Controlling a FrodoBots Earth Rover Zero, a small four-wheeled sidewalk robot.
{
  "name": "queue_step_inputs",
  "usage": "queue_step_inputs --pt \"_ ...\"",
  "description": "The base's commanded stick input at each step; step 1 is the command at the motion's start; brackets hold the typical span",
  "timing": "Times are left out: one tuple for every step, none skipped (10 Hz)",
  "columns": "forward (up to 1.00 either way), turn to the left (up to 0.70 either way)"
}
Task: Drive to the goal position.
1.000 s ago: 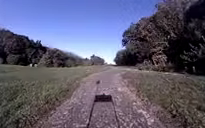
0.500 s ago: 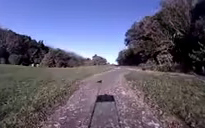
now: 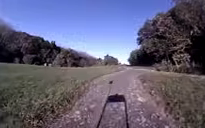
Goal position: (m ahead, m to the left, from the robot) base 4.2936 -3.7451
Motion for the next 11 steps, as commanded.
queue_step_inputs --pt "0.5 0.0" --pt "0.5 0.0" --pt "0.5 0.0" --pt "0.5 0.0" --pt "0.5 0.0" --pt "0.5 0.0" --pt "0.5 0.0" --pt "0.5 0.0" --pt "0.5 0.0" --pt "0.5 -0.49" --pt "0.5 -0.49"
